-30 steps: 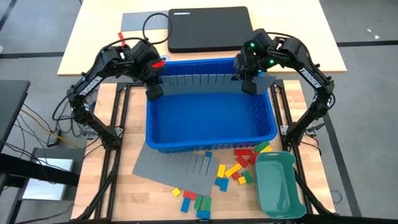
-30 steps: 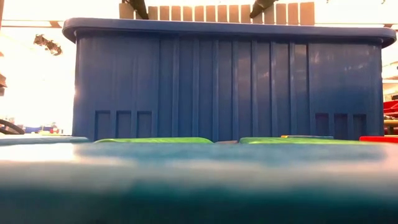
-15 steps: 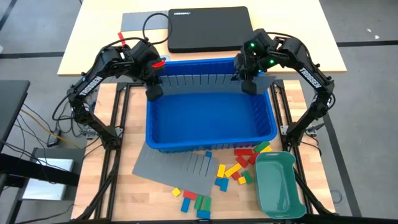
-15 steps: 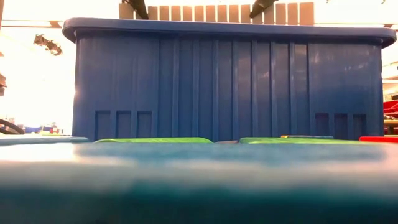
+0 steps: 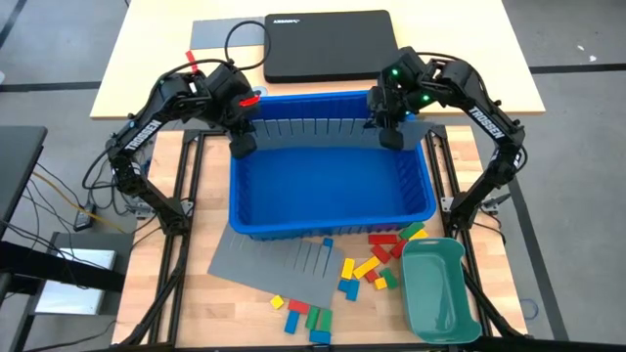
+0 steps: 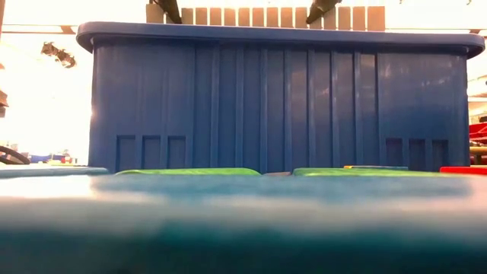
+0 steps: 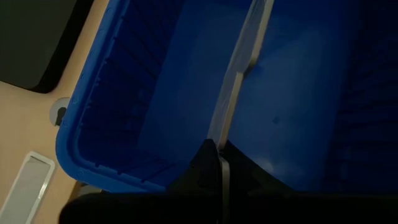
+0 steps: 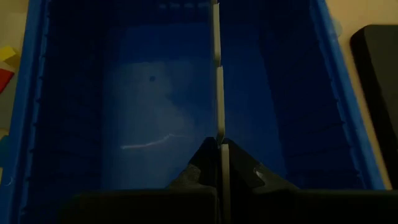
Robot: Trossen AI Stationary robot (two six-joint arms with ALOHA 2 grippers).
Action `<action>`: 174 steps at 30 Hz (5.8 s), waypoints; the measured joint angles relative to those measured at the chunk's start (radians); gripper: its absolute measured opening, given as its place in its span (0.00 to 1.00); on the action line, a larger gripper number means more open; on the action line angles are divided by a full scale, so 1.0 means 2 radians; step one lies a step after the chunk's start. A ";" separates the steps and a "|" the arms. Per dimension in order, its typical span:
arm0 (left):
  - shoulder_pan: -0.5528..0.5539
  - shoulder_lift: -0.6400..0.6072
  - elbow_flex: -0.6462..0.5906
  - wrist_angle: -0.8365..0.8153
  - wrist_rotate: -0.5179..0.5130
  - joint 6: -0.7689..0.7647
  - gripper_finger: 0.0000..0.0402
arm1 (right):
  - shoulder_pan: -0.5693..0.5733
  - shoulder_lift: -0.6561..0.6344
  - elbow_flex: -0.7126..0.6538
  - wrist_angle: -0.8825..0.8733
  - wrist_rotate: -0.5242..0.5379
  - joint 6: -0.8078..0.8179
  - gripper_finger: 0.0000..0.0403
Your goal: Sort Items/Unsort Items
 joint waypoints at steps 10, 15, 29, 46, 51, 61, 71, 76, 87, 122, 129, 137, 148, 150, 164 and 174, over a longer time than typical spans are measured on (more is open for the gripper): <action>0.000 0.001 0.000 -0.002 0.000 0.000 0.00 | -0.003 0.000 -0.023 0.008 0.000 -0.003 0.00; 0.000 0.001 0.000 -0.001 0.000 -0.002 0.00 | -0.004 0.000 -0.023 0.009 0.000 -0.003 0.00; 0.000 -0.001 -0.023 0.004 0.008 -0.003 0.00 | -0.005 0.001 -0.024 0.008 0.000 -0.003 0.00; -0.001 0.003 -0.037 0.010 0.008 -0.013 0.00 | -0.007 0.000 -0.069 0.012 0.000 -0.004 0.00; -0.004 0.003 -0.081 0.014 0.010 -0.013 0.00 | -0.007 0.001 -0.093 0.027 0.000 -0.003 0.00; -0.005 -0.001 -0.175 0.060 0.013 -0.011 0.00 | -0.012 0.005 -0.094 0.042 0.005 -0.001 0.00; -0.002 0.001 -0.228 0.097 0.013 -0.010 0.00 | -0.016 0.016 -0.147 0.078 0.000 -0.005 0.00; -0.001 0.001 -0.256 0.103 0.016 -0.006 0.00 | -0.019 0.017 -0.204 0.109 -0.006 -0.001 0.00; -0.001 0.002 -0.279 0.123 0.017 0.004 0.03 | -0.017 0.017 -0.250 0.136 -0.007 0.020 0.06; 0.003 0.035 -0.103 0.035 -0.025 0.014 0.28 | -0.031 -0.001 -0.095 0.103 0.087 0.188 0.36; 0.053 0.020 -0.008 0.007 -0.014 -0.071 0.22 | -0.105 0.000 -0.072 0.011 0.133 0.259 0.33; 0.105 -0.039 -0.007 -0.013 0.044 -0.127 0.02 | -0.193 -0.001 -0.073 -0.048 0.124 0.273 0.08; 0.132 -0.114 -0.105 -0.009 0.099 -0.194 0.01 | -0.268 -0.005 -0.129 -0.042 0.063 0.274 0.05; 0.135 -0.139 -0.153 0.020 0.135 -0.203 0.01 | -0.269 -0.012 -0.129 -0.034 0.057 0.274 0.05; 0.138 -0.181 -0.339 0.106 0.124 -0.276 0.33 | -0.254 -0.048 -0.129 -0.029 0.029 0.314 0.39; 0.144 -0.177 -0.426 0.181 0.112 -0.297 0.54 | -0.254 -0.048 -0.190 -0.017 0.027 0.337 0.62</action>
